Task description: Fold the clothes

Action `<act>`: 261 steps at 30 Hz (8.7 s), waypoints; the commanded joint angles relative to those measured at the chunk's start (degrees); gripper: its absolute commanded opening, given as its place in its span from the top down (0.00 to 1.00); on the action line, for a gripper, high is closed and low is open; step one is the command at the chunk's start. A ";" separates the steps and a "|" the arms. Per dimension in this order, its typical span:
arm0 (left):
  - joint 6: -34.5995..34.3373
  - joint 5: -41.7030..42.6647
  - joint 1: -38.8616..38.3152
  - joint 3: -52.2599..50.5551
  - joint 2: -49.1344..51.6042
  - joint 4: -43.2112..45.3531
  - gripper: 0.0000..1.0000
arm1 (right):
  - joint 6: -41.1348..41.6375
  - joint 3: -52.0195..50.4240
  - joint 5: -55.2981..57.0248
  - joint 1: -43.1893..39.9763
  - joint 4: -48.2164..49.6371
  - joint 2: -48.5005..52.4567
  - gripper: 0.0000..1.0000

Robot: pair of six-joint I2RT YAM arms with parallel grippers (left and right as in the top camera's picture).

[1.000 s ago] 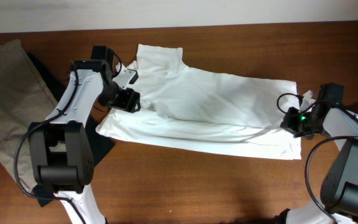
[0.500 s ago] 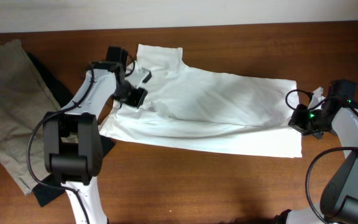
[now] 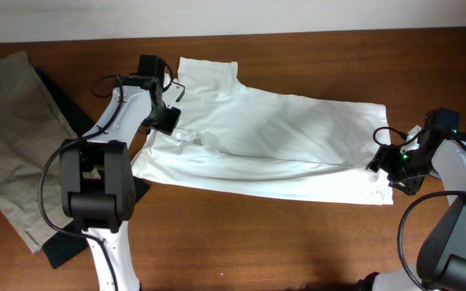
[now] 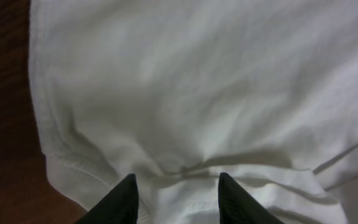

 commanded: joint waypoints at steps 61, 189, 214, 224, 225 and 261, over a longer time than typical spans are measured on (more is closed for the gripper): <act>-7.82 26.25 0.55 19.93 18.56 32.70 1.00 | -2.21 18.03 -5.05 -1.25 1.97 -0.20 0.23; -6.10 20.61 2.01 -6.82 -8.81 -8.44 0.19 | 1.70 18.95 -0.46 30.45 -14.53 0.31 0.36; -9.73 5.16 -18.27 20.50 -4.87 -28.89 1.00 | 1.70 18.95 -0.55 21.16 -14.43 -21.33 0.33; -10.84 1.18 -27.78 33.94 2.32 -38.01 0.53 | 1.73 18.93 2.29 21.24 -14.36 -20.76 0.23; -11.28 -1.55 -26.49 36.59 2.32 -39.71 0.50 | 1.73 18.64 1.09 21.70 -14.36 -19.69 0.23; -4.26 22.16 -6.36 40.87 10.03 -41.88 0.43 | 0.87 15.96 -6.14 40.92 19.61 11.21 0.06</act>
